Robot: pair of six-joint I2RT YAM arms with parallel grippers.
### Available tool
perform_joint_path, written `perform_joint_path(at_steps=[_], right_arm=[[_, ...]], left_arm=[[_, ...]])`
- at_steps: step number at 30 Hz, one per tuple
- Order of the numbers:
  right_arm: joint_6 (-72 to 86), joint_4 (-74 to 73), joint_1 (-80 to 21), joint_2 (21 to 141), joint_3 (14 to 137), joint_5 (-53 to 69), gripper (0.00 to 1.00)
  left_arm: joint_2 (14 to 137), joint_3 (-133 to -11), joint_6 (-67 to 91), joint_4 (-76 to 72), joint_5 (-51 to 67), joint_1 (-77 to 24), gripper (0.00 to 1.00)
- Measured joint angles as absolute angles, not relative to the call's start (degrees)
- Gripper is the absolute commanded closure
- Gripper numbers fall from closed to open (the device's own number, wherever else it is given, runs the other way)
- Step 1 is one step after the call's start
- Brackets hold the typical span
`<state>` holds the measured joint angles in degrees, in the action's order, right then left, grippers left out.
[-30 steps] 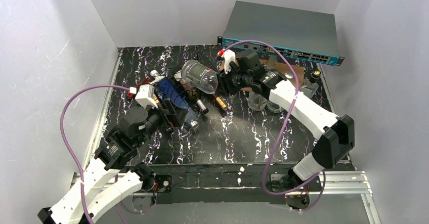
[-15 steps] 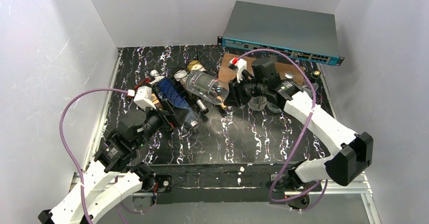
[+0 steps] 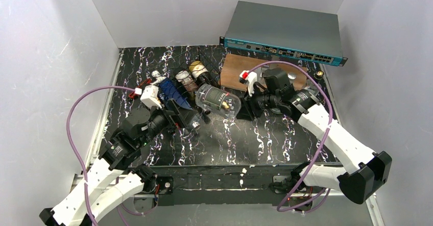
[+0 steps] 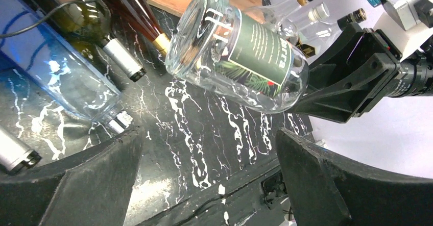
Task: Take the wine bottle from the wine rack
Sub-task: Place the wine bottle at the center of the board.
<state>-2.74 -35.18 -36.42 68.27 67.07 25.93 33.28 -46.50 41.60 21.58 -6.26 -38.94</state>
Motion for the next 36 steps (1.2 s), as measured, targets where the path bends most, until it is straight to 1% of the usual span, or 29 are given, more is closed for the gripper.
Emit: perform_joint_path(at_steps=[12,36], right_arm=[[-9.43,-41.06,-36.34,63.92,62.22,24.95,0.99],[-28.58,-55.07,-35.68,61.54,60.12,12.75,0.99]], left_arm=[[35.18,-44.16,43.13,18.11,-1.26,-38.94,0.01],[34.81,-40.62,43.09,14.98,3.9,-38.94,0.01]])
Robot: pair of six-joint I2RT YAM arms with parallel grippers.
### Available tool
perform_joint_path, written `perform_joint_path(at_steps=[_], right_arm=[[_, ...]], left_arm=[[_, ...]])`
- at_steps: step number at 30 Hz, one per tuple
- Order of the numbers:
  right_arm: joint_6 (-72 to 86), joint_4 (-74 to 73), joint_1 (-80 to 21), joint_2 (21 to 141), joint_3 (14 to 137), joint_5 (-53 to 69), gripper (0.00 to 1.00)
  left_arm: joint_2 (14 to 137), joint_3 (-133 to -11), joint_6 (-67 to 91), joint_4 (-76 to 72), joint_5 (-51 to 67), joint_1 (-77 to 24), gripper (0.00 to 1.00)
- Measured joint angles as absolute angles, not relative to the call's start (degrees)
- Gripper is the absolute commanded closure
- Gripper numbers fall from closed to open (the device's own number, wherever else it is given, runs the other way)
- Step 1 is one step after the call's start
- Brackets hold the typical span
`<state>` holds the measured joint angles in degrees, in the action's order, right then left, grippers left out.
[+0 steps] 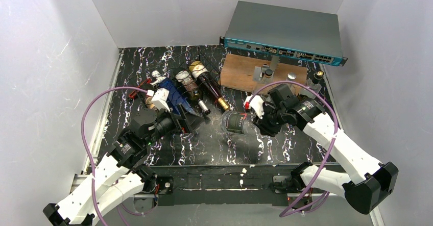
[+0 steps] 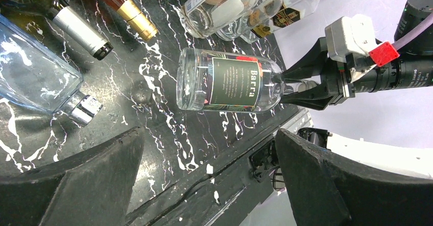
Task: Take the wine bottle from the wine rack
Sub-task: Place the wine bottle at the center of the board.
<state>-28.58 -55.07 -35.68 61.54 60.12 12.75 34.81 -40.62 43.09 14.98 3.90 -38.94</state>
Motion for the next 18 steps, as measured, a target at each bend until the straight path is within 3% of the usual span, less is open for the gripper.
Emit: perform_joint_path(at_steps=[18], right_arm=[[-42.65,-60.51,-35.68,66.02,64.73,7.05,0.99]], left_arm=[[31.99,-40.75,40.32,20.01,3.95,-38.94,0.01]])
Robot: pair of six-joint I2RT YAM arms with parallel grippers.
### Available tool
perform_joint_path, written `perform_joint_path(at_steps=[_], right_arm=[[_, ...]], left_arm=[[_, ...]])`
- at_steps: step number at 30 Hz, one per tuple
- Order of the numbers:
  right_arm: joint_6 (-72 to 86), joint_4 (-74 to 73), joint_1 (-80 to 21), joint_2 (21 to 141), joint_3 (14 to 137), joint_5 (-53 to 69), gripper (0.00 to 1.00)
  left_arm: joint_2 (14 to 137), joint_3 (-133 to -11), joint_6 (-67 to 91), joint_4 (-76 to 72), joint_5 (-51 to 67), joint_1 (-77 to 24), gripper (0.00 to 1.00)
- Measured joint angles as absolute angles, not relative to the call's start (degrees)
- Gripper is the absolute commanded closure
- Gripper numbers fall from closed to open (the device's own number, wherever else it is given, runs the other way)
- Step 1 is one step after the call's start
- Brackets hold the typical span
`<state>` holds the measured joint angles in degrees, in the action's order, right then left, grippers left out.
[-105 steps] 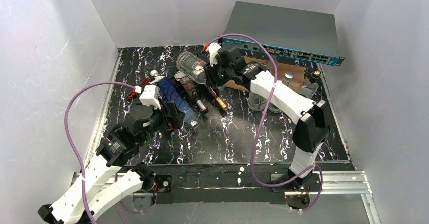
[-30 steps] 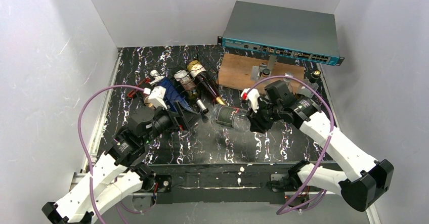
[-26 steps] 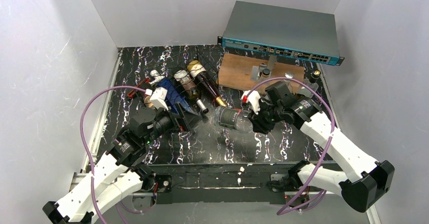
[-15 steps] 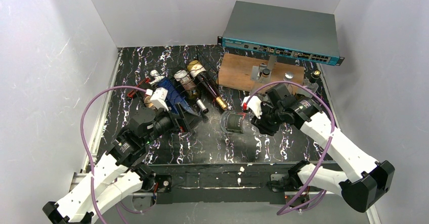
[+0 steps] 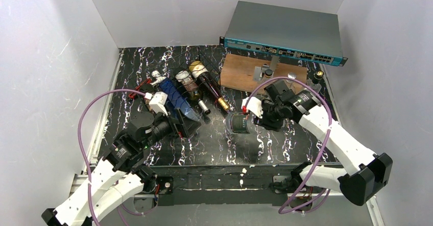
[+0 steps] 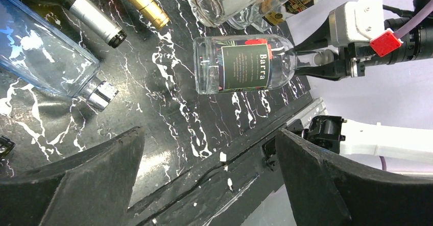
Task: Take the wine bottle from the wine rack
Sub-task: Place the wine bottle at the center of the board.
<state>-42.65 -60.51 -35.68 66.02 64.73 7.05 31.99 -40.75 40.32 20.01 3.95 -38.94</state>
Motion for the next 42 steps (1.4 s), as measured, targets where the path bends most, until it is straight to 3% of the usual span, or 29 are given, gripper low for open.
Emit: perform_joint_path(at_steps=[23,42], right_arm=[[-56.88,-68.38,-36.49,74.24,75.09,-1.52,0.99],[-60.86,-70.78,-47.9,83.83,80.4,-16.01,0.99]], left_arm=[[27.81,-43.03,36.23,24.99,5.26,-38.94,0.01],[25.89,-40.66,37.08,26.79,5.37,-38.92,0.01]])
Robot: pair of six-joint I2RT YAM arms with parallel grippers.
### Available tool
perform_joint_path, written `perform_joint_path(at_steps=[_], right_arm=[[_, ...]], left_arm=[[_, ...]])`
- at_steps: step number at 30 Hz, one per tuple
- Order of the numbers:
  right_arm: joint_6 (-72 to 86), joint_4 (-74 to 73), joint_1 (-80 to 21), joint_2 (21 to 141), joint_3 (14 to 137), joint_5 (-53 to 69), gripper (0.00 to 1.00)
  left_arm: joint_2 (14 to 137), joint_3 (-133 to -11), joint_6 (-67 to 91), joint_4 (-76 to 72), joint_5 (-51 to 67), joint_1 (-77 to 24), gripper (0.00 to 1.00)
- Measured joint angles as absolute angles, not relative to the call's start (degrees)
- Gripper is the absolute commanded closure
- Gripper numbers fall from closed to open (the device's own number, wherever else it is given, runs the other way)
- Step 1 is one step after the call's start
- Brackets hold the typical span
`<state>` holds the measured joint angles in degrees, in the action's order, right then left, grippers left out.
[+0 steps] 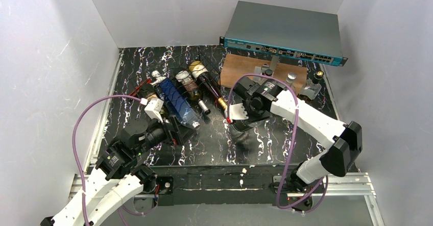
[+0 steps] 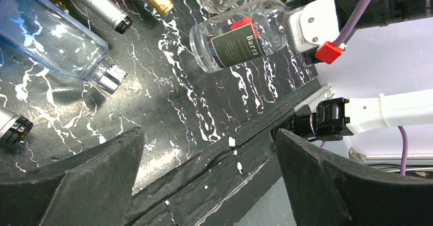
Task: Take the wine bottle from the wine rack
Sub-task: Place the wine bottle at the center of the board.
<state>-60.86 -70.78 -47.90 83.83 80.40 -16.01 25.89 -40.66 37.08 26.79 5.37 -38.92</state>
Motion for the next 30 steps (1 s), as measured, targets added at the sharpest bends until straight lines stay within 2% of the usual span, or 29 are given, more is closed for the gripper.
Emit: perform_joint_path(at_steps=[3,9,18,24,30], right_arm=[[-61.1,-70.39,-48.6,85.32,81.36,-17.02,0.99],[-61.12,-70.59,-48.84,85.56,81.65,-17.41,0.9],[-61.1,-71.02,-49.78,85.6,81.65,-17.41,0.83],[-61.12,-71.88,-50.74,85.89,81.65,-16.23,0.75],[-61.23,-72.34,-51.13,87.05,82.11,-15.7,0.66]], left_arm=[[25.23,-40.58,37.12,27.09,5.37,-38.92,0.01],[23.77,-38.59,37.56,26.87,5.54,-38.92,0.01],[26.68,-32.97,38.13,20.91,9.3,-38.83,0.01],[31.64,-31.18,32.12,16.67,11.49,-39.18,0.01],[30.61,-28.49,25.12,12.1,11.57,-40.47,0.01]])
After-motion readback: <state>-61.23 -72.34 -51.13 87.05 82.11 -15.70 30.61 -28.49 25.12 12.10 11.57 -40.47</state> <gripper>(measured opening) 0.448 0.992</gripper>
